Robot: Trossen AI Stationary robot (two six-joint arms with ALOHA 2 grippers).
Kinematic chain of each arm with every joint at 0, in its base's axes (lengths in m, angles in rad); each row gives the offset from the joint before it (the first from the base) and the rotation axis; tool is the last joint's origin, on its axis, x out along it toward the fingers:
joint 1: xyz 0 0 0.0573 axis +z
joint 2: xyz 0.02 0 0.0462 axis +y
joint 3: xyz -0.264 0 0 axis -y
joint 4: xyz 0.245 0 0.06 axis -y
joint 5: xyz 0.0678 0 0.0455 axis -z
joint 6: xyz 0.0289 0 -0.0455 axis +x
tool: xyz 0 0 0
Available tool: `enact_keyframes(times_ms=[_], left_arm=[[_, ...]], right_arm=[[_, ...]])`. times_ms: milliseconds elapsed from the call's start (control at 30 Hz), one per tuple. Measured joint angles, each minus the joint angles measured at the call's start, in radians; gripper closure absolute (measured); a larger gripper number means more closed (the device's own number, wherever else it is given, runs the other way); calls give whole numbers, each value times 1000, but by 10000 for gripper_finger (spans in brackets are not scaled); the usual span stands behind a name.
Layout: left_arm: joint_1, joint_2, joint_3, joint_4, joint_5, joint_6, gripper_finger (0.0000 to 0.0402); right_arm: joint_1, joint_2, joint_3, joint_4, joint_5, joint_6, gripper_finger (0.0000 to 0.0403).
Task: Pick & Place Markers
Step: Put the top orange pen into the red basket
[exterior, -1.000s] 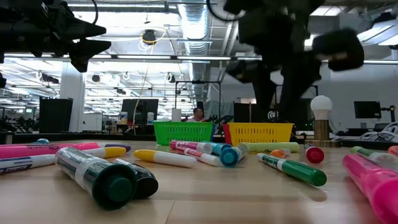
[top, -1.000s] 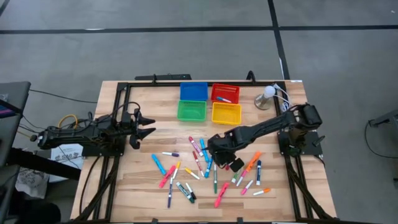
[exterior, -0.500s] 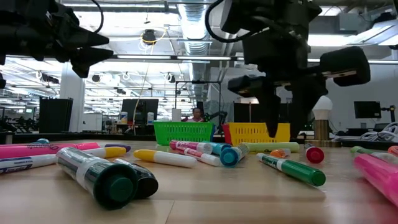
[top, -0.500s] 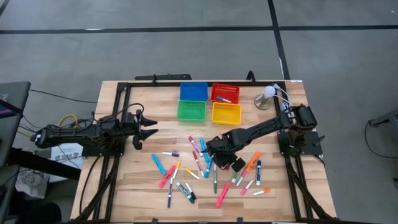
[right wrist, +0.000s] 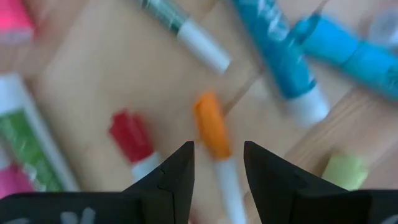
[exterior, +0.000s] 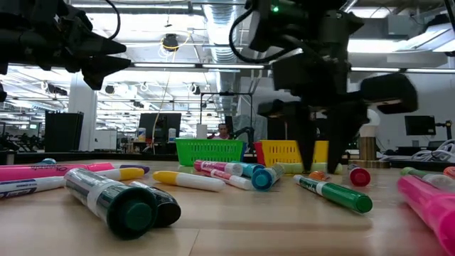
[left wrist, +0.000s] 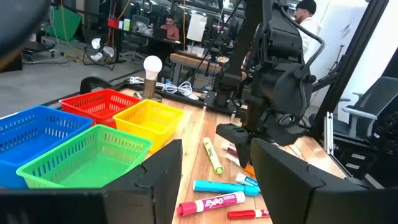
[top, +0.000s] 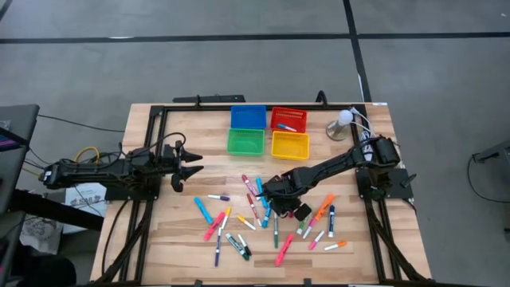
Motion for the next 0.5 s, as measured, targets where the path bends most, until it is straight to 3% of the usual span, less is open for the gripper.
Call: enact_keyframes(times_ms=[233, 500], left_arm=[[0, 13, 0, 3, 15, 67, 211], [0, 38, 0, 2, 199, 100, 211]], right_arm=[[-6, 1, -1, -1, 16, 0, 276], [-25, 1, -1, -8, 22, 1, 296]])
